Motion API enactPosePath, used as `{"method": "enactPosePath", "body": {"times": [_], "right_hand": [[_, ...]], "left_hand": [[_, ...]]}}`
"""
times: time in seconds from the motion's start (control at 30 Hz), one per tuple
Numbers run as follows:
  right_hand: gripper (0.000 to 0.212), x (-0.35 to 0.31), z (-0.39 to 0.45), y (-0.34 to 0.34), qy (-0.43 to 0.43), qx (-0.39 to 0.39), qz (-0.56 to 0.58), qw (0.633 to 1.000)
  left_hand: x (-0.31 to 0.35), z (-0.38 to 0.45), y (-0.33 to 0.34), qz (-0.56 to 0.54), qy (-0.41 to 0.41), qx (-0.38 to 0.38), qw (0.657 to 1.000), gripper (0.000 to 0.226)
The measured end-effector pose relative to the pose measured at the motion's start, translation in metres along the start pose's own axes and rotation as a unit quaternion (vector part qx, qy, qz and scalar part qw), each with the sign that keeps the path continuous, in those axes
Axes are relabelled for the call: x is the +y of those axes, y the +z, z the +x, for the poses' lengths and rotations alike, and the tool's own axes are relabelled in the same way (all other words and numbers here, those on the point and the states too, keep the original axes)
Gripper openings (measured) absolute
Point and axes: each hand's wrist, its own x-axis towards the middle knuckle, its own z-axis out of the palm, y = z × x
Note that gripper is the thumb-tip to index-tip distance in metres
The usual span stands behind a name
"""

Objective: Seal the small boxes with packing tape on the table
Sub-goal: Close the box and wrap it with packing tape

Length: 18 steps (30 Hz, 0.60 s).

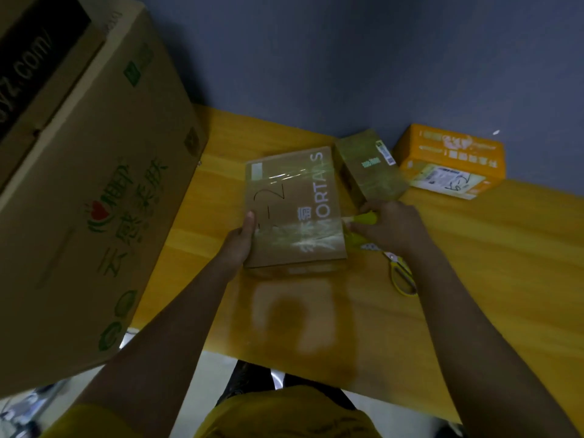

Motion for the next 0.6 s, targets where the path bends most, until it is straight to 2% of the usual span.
{"method": "enactPosePath", "body": {"times": [0.13,0.23,0.3,0.37,0.4,0.43,0.5,0.53,0.6], "right_hand": [[0.048,-0.035,-0.015,-0.042,-0.013,0.043,-0.132,0.990],[0.040,-0.074,-0.015,-0.051,-0.036,0.052,-0.203,0.977],[0.032,-0.099,-0.016,-0.050,-0.040,0.059,-0.232,0.970],[0.029,-0.119,-0.017,-0.046,-0.041,0.060,-0.249,0.966],[0.029,-0.129,-0.018,-0.044,-0.043,0.059,-0.254,0.964],[0.031,-0.139,-0.019,-0.043,-0.046,0.054,-0.256,0.964],[0.035,-0.155,-0.022,-0.043,-0.069,0.046,-0.239,0.967],[0.034,-0.160,-0.023,-0.047,-0.086,0.038,-0.217,0.972],[0.031,-0.161,-0.022,-0.060,-0.117,-0.008,-0.123,0.986]], "left_hand": [[-0.006,0.010,0.009,-0.039,-0.042,-0.075,0.995,0.088],[-0.010,0.012,0.015,-0.006,-0.029,-0.051,0.998,0.076],[-0.004,0.006,0.009,0.108,0.038,0.022,0.993,0.061],[0.003,0.003,-0.001,0.222,0.148,0.110,0.958,0.039],[0.010,-0.001,-0.005,0.231,0.218,0.126,0.940,0.040],[0.017,-0.007,-0.008,0.213,0.298,0.111,0.924,0.042],[0.029,-0.024,-0.011,0.129,0.426,0.015,0.895,0.048],[0.032,-0.033,-0.012,0.095,0.447,-0.033,0.889,0.053],[0.035,-0.046,-0.018,0.082,0.427,-0.128,0.891,0.056]]}}
